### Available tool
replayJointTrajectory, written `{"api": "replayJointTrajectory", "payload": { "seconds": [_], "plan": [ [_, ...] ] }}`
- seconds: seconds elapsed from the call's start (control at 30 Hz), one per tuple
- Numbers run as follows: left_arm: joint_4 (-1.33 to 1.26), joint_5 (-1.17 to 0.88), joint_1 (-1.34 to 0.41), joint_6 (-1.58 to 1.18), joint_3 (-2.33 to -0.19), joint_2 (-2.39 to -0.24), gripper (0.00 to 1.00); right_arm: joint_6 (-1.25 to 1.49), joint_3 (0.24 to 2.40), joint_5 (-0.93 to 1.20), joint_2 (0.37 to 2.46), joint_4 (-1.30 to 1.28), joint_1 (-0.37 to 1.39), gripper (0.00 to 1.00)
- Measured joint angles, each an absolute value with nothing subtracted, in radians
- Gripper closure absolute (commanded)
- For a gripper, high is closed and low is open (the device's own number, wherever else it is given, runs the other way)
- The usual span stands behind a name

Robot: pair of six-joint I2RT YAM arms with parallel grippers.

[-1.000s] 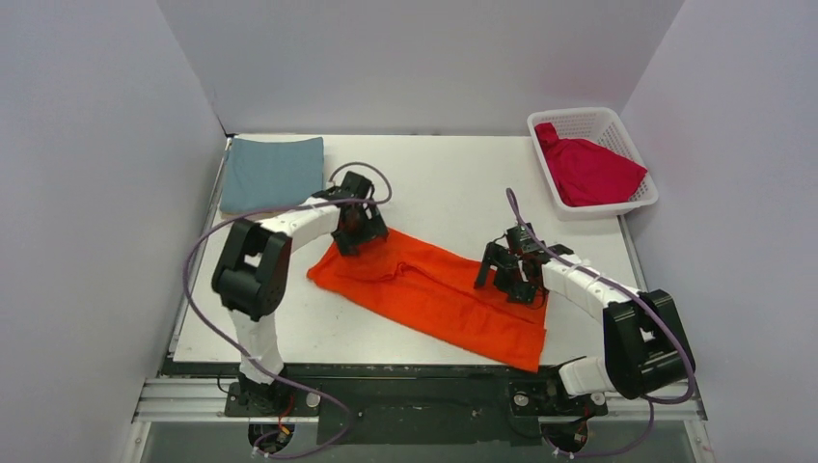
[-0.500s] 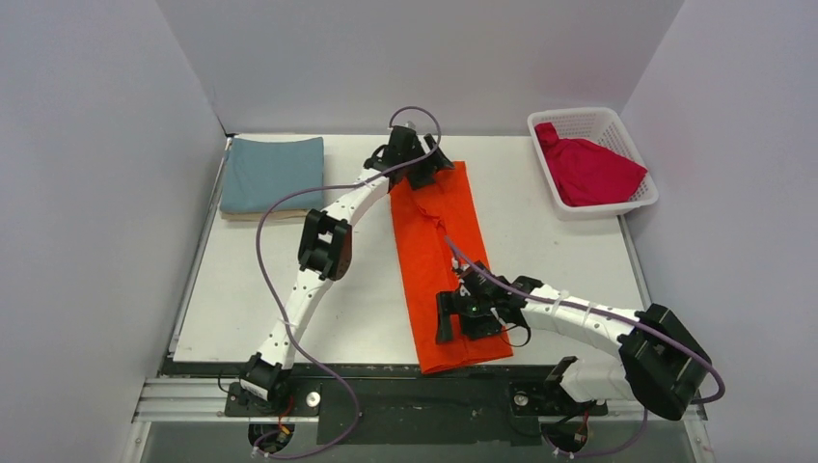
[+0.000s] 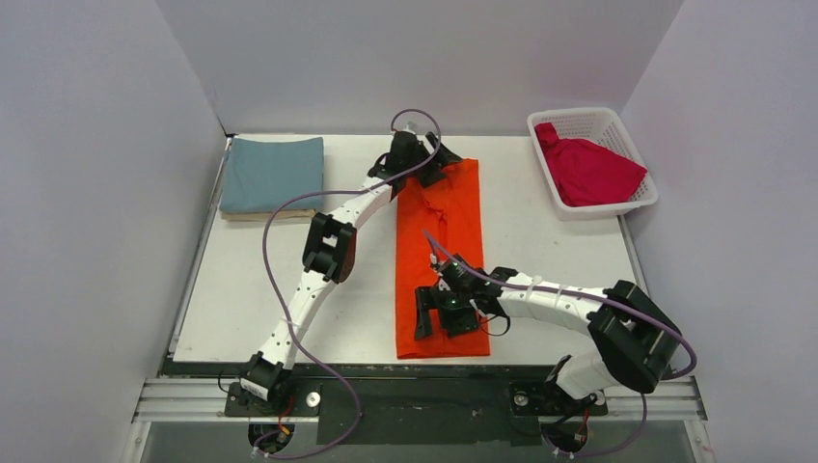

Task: Fold and stack the t-shirts
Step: Rotate the tshirt 90 degrees

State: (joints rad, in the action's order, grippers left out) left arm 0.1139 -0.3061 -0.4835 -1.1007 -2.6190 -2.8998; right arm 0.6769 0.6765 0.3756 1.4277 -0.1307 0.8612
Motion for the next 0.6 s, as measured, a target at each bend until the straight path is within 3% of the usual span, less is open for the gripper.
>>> {"api": "replayJointTrajectory", "payload": {
  "seconds": [0.3,0.6],
  "plan": [
    [0.139,-0.299,-0.484,-1.037,-2.600,-2.872,0.10,0.699,0.745,0.314,1.470,-0.192,0.865,0.12],
    [0.347,-0.239,-0.490,-0.842,-2.512,-2.600,0.10,0.688,0.764,0.120,1.094,-0.370,0.853,0.10]
  ]
}}
